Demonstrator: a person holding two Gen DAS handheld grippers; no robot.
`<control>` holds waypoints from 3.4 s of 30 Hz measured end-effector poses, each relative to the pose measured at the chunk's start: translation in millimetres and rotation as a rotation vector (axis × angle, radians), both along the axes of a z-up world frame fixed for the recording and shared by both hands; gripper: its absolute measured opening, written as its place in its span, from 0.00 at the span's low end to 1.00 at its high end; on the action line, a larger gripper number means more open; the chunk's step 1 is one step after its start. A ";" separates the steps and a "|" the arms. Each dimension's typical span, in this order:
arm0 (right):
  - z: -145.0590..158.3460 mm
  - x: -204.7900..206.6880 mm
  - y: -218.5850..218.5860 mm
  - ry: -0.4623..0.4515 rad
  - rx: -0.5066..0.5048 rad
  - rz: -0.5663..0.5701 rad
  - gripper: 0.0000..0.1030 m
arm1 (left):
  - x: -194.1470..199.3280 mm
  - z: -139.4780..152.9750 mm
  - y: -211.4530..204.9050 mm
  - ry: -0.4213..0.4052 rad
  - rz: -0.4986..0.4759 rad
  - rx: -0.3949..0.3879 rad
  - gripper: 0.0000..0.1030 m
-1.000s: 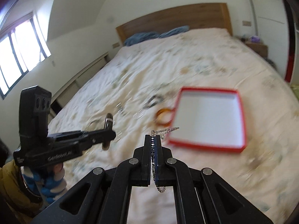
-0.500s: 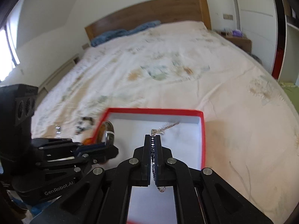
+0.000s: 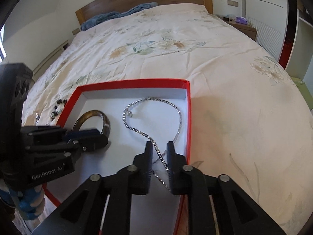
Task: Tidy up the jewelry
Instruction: 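Carry the bangle and necklace into the red box and open both grippers, then move both open grippers back over the remaining jewelry, then grasp the large silver hoop bangle with the left gripper while the right grasps the twisted silver bracelet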
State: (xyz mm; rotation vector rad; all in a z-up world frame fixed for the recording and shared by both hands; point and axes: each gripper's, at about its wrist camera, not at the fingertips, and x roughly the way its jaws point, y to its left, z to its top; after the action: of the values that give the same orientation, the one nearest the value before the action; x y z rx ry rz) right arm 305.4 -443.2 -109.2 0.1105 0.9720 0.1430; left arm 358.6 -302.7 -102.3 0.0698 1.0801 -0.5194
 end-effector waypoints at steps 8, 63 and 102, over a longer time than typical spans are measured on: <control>45.1 -44.7 7.7 -0.010 -0.058 -0.018 0.24 | -29.8 71.1 27.2 -0.081 0.021 -0.036 0.28; 164.1 -211.7 235.8 -0.183 0.167 0.332 0.31 | -251.8 133.7 386.8 -0.218 0.596 0.017 0.29; -47.1 -49.3 352.2 0.087 0.078 0.522 0.08 | -106.5 -36.5 431.9 -0.018 0.760 0.076 0.22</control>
State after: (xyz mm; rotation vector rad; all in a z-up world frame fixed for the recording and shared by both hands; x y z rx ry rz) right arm 256.1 -91.0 -156.3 -0.0688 1.0666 0.6604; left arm 252.1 129.1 -138.8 -0.2632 1.0195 0.2065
